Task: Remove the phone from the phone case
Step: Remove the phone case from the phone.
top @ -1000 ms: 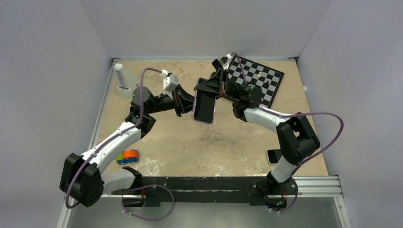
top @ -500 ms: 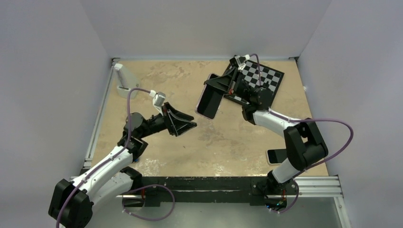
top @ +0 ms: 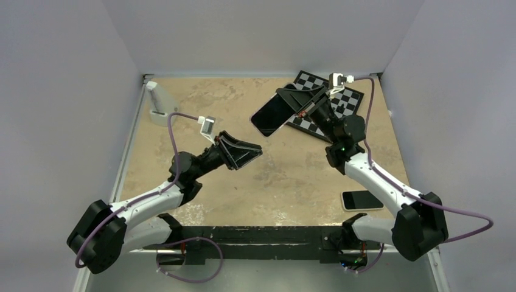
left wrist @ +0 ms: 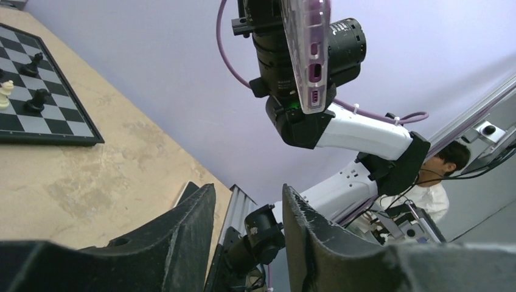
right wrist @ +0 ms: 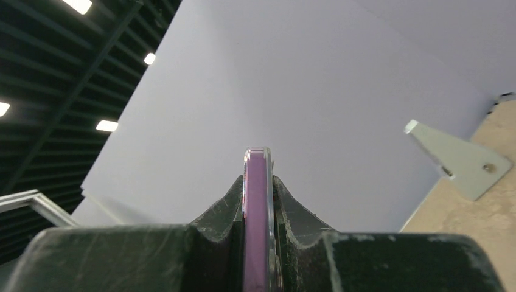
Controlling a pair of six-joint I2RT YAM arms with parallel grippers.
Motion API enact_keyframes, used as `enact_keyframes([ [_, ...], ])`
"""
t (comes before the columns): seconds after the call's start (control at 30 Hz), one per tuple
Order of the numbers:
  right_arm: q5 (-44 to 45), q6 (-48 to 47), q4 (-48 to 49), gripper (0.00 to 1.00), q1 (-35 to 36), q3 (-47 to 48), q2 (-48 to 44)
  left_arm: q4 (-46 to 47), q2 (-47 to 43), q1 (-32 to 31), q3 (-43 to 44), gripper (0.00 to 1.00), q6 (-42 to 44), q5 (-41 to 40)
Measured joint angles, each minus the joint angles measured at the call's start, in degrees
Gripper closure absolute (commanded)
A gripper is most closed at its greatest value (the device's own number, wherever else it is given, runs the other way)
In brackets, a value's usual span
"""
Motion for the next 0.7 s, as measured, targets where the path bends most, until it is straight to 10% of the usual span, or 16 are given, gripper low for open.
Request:
enact_keyframes([
  [0.3,2.4,-9.6,-12.4,1.0,0.1,0.0,-3.8,-0.9,1.3,0.0,4.3,0.41,-2.3,-0.6],
  [0.7,2.2,-13.4,-11.8,1.0,0.9,0.0,-4.2,3.7,9.4,0.0,5.6,0.5,-13.8,-0.1],
])
